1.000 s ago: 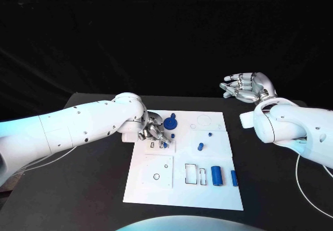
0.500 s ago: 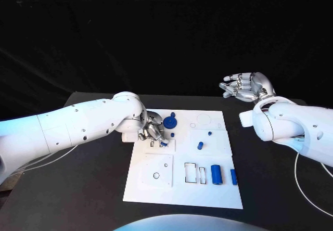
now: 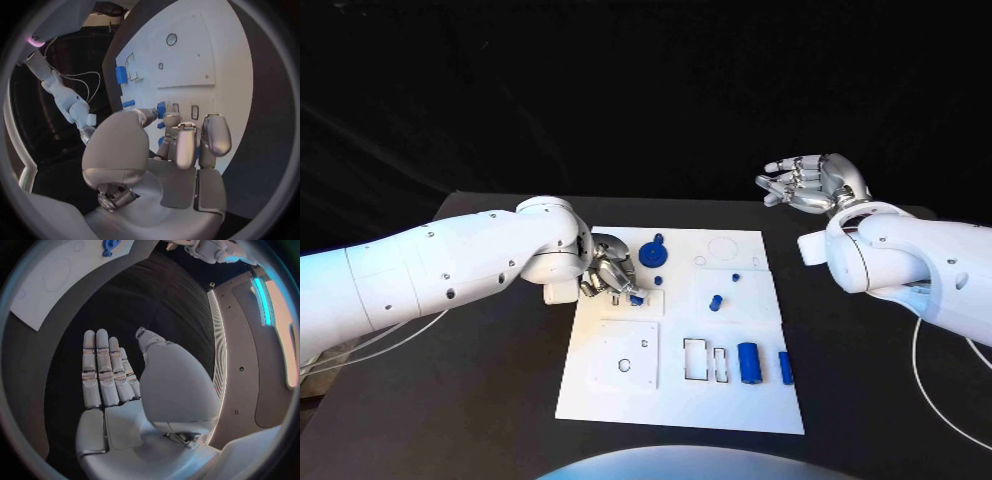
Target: Assemble the parts on the task board
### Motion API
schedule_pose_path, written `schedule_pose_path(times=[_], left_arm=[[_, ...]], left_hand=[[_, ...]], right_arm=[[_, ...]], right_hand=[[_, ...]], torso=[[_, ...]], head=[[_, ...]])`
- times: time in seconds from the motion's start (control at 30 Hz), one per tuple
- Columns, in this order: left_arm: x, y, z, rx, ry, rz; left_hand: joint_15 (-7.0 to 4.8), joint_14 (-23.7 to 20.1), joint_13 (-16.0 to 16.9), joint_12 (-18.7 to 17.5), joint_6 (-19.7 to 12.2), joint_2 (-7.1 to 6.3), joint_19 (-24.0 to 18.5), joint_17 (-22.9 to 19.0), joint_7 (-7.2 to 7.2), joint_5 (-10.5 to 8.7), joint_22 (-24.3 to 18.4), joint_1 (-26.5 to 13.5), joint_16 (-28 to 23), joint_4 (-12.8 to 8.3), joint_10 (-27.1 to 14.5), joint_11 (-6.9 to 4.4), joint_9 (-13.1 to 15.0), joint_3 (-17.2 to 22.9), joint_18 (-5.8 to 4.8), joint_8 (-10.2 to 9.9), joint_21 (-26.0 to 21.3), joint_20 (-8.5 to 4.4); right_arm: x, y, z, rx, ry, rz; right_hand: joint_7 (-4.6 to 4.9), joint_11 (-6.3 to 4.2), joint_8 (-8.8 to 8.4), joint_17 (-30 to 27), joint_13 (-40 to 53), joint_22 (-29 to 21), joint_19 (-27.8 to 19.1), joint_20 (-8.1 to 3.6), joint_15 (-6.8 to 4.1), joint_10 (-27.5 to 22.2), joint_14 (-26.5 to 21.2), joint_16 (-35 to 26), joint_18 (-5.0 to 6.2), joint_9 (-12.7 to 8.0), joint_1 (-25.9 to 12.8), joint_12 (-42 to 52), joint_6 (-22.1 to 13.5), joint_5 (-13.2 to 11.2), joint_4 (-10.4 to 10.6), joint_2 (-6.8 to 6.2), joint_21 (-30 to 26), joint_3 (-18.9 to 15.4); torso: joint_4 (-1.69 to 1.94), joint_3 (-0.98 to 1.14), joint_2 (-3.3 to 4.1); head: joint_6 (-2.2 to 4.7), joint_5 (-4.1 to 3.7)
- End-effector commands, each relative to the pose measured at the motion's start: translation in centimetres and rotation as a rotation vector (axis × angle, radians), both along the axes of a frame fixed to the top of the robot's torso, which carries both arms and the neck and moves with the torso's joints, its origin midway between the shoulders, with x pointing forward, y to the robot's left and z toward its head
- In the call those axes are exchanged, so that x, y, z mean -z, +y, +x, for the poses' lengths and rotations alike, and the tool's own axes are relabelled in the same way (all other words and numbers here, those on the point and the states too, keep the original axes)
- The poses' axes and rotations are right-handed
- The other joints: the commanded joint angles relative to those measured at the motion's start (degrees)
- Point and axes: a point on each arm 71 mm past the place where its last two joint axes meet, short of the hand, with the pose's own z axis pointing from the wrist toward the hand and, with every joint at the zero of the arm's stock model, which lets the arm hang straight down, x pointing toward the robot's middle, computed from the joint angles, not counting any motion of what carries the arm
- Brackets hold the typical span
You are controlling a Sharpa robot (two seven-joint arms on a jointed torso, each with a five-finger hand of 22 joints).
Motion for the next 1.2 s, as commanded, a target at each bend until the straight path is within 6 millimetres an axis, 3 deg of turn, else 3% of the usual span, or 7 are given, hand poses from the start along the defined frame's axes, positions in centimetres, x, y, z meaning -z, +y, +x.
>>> schedule_pose_path(times=[0.03,0.37,0.5,1.2], left_arm=[[-0.3,0.1,-0.1,-0.031,-0.089,0.002],[0.0,0.6,-0.8,-0.038,-0.213,0.041],[0.0,0.5,-0.8,-0.033,-0.254,0.057],[0.9,-0.2,-1.4,0.014,-0.255,0.09]], left_hand=[[-0.41,1.9,0.6,0.6,0.0,-0.2,0.9,2.8,-0.47,0.17,0.6,-0.7,0.5,-10.1,0.9,0.05,0.2,10.4,-0.64,0.5,0.6,-0.12],[-0.97,2.9,2.2,1.8,1.1,-1.35,2.3,4.8,-1.07,0.16,2.6,-2.6,1.5,-11.6,3.1,-0.5,0.9,13.3,-1.01,1.2,1.4,-0.58],[-1.34,3.4,1.2,1.5,1.9,-1.77,2.5,5.8,-1.51,0.09,2.7,-3.5,1.9,-11.9,3.5,-0.95,1.4,13.9,-1.04,1.7,1.5,-0.84],[-1.88,3.7,0.5,1.2,2.5,-2.15,3.3,6.5,-2.09,0.25,3.7,-4.6,2.2,-12.7,4.4,-1.53,2.0,15.5,-1.24,2.4,1.8,-1.31]], right_arm=[[0.1,0.3,-0.1,-0.027,0.004,-0.003],[0.2,0.5,-0.5,-0.043,0.002,-0.008],[0.3,0.7,-0.5,-0.049,0.003,-0.01],[0.4,1.4,-1.0,-0.09,0.004,-0.023]], right_hand=[[0.47,0.3,-0.21,-0.1,-0.1,-0.1,0.1,0.36,0.29,-0.3,-0.2,-0.3,0.56,-0.1,0.1,-0.3,-0.3,0.0,-0.3,0.2,-0.2,-0.1],[0.53,0.37,-0.29,-0.1,-0.3,-0.4,0.0,0.44,0.38,-0.3,-0.4,-0.6,0.56,-0.1,-0.1,-0.3,-0.3,0.0,-0.3,0.26,-0.4,-0.2],[0.54,0.39,-0.33,-0.2,-0.4,-0.5,-0.1,0.48,0.42,-0.4,-0.5,-0.8,0.55,-0.1,-0.2,-0.3,-0.3,0.0,-0.3,0.29,-0.5,-0.3],[0.66,0.53,-0.56,-0.4,-0.9,-1.1,-0.4,0.69,0.62,-0.6,-0.9,-1.5,0.55,-0.2,-0.4,-0.2,-0.3,0.0,-0.3,0.34,-1.0,-0.6]], torso=[[-0.03,-0.03,0.04],[-0.03,0.02,-0.01],[-0.14,0.03,0.0],[-0.19,0.04,0.11]], head=[[-0.1,0.09],[-0.31,0.34],[-0.33,0.51],[-0.65,0.54]])
